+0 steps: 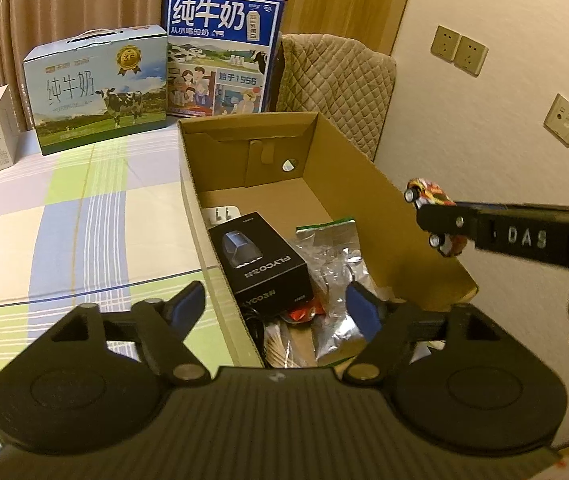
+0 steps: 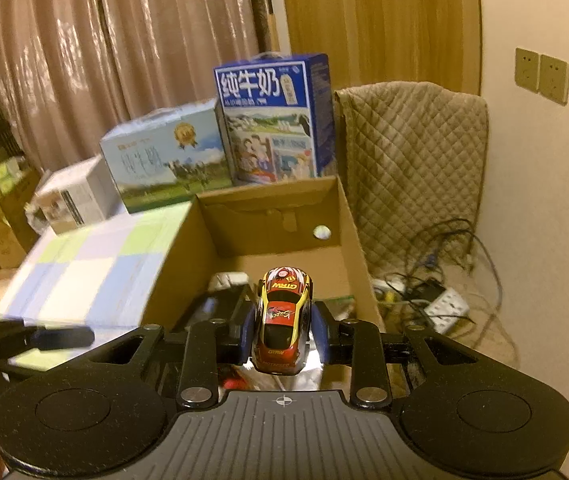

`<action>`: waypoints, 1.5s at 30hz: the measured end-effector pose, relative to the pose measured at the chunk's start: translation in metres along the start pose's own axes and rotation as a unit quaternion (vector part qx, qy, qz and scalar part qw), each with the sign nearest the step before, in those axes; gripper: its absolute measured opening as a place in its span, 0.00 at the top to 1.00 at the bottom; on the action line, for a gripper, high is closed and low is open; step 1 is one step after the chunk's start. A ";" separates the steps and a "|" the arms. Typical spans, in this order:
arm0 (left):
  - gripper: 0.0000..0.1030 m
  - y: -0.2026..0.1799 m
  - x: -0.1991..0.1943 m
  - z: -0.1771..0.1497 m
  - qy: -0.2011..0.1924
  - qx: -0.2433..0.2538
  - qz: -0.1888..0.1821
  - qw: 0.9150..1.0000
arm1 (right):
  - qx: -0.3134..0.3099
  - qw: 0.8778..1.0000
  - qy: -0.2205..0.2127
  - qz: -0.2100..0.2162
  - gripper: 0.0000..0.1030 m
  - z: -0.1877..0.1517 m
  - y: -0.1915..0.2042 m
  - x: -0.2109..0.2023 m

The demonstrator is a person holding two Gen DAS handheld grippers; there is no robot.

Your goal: Organize objects

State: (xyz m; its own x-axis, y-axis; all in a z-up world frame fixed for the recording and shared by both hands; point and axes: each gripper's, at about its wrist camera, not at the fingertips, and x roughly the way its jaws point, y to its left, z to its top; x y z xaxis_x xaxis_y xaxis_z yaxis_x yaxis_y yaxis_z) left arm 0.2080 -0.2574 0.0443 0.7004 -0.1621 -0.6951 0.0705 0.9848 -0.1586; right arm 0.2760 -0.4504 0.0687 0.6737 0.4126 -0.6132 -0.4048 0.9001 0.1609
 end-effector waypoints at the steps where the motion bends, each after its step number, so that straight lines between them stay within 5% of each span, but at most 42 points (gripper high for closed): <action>1: 0.21 0.002 0.001 0.000 0.001 -0.002 0.001 1.000 | 0.005 1.000 -0.004 0.008 0.63 0.002 -0.002 0.002; 3: 0.14 0.004 0.003 -0.001 0.001 -0.005 0.005 1.000 | 0.015 1.000 -0.012 0.002 0.45 0.004 -0.006 0.003; 4: 0.13 0.006 0.003 -0.002 0.000 -0.006 0.007 1.000 | 0.020 1.000 -0.019 0.001 0.45 0.004 -0.008 0.002; 12: 0.01 0.008 -0.009 -0.010 -0.022 -0.010 0.027 0.999 | 0.043 0.999 -0.009 -0.006 0.44 -0.005 -0.024 -0.014; 19: 0.01 -0.002 -0.038 -0.021 -0.047 -0.005 0.034 0.998 | 0.055 0.998 -0.003 -0.011 0.44 -0.018 -0.026 -0.047; 29: 0.01 -0.011 -0.091 -0.058 -0.058 -0.050 0.035 0.997 | 0.018 1.000 0.004 -0.015 0.42 -0.046 0.008 -0.102; 45: 0.01 -0.035 -0.160 -0.119 -0.059 -0.050 0.054 0.996 | 0.010 1.000 0.004 -0.011 0.42 -0.110 0.049 -0.163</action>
State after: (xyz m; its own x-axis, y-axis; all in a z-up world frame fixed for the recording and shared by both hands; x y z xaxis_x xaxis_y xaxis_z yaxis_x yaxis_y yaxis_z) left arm 0.0086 -0.2729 0.0778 0.7796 -0.0413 -0.6249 -0.0763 0.9841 -0.1603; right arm 0.0784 -0.4886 0.0912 0.6780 0.3912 -0.6223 -0.3773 0.9118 0.1622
